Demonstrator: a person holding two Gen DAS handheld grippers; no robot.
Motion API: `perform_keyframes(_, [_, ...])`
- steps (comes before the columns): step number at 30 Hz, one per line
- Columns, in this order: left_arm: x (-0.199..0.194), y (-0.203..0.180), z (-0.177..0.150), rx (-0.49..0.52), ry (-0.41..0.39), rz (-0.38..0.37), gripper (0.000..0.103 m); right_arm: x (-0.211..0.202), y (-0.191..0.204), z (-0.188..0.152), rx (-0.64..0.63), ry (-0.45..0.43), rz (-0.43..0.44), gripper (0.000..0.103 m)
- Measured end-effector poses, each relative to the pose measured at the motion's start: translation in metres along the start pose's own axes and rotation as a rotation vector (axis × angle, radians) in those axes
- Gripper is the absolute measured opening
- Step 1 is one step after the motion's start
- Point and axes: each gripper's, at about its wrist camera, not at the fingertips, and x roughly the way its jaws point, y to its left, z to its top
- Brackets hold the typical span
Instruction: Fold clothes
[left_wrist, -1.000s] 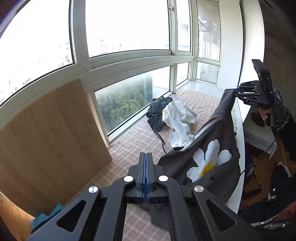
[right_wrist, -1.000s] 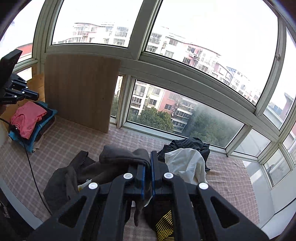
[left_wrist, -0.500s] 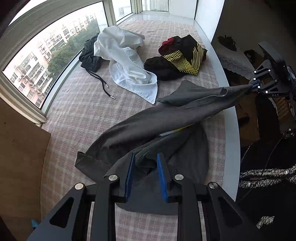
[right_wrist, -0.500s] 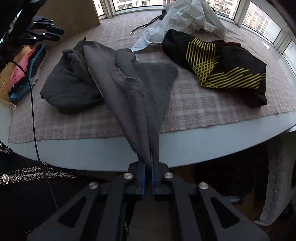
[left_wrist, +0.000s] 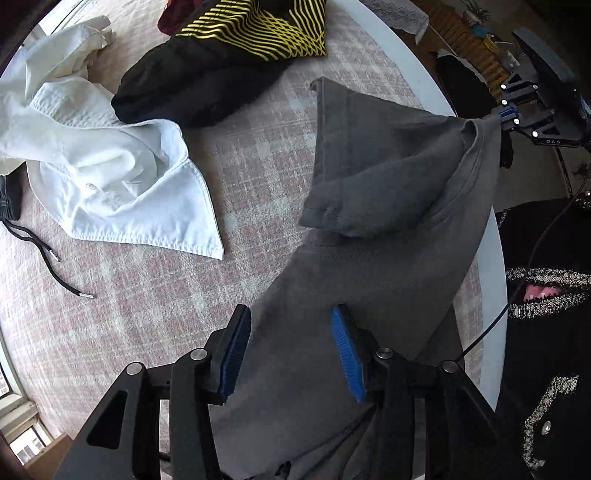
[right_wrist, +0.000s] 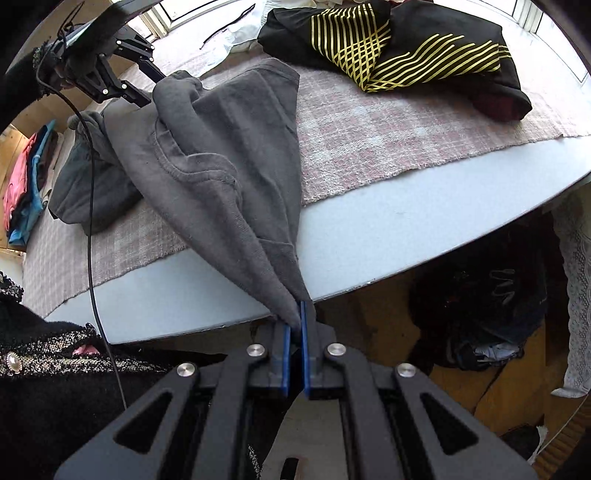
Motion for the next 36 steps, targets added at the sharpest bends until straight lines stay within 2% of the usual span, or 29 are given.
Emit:
perform_keyframes(5, [0.023, 0.017, -0.007, -0.030, 0.050, -0.076, 0.047, 0.002, -0.004, 0.009, -0.007, 0.019, -0.002, 0.005])
perform_keyframes(9, [0.025, 0.010, -0.009, -0.012, 0.025, -0.078, 0.046, 0.000, -0.008, 0.017, -0.008, 0.012, -0.014, 0.005])
perform_keyframes(11, [0.024, 0.014, -0.013, -0.058, 0.012, -0.070, 0.026, -0.002, -0.009, 0.020, -0.013, 0.004, -0.020, 0.005])
perform_keyframes(12, [0.024, 0.016, -0.015, -0.090, 0.015, -0.065, 0.004, -0.003, -0.010, 0.023, -0.017, -0.001, -0.023, 0.005])
perform_keyframes(14, [0.020, 0.014, -0.023, -0.136, -0.006, -0.073, 0.003, -0.008, -0.012, 0.028, -0.025, -0.022, -0.033, 0.005])
perform_keyframes(16, [0.011, 0.003, -0.031, -0.146, -0.039, -0.036, 0.003, -0.018, -0.012, 0.036, -0.039, -0.062, -0.051, 0.005])
perform_keyframes(19, [-0.026, -0.010, -0.050, -0.226, -0.150, 0.068, 0.003, -0.043, -0.006, 0.059, -0.085, -0.153, -0.087, 0.005])
perform_keyframes(22, [-0.093, -0.019, -0.088, -0.402, -0.331, 0.202, 0.003, -0.082, 0.014, 0.098, -0.174, -0.295, -0.128, 0.004])
perform_keyframes(24, [-0.146, -0.028, -0.121, -0.525, -0.462, 0.308, 0.003, -0.115, 0.035, 0.132, -0.250, -0.427, -0.153, 0.004])
perform_keyframes(26, [-0.199, -0.026, -0.163, -0.639, -0.548, 0.452, 0.003, -0.159, 0.060, 0.167, -0.325, -0.564, -0.164, 0.004])
perform_keyframes(29, [-0.268, -0.061, -0.210, -0.757, -0.649, 0.671, 0.000, -0.229, 0.109, 0.213, -0.423, -0.737, -0.149, 0.004])
perform_keyframes(33, [-0.360, -0.109, -0.273, -0.907, -0.779, 0.969, 0.000, -0.301, 0.177, 0.240, -0.568, -0.865, -0.099, 0.004])
perform_keyframes(34, [-0.377, -0.117, -0.294, -0.930, -0.841, 0.948, 0.000, -0.309, 0.190, 0.240, -0.595, -0.886, -0.115, 0.004])
perform_keyframes(36, [-0.384, -0.132, -0.308, -0.971, -0.803, 0.975, 0.000, -0.312, 0.208, 0.232, -0.657, -0.893, -0.127, 0.004])
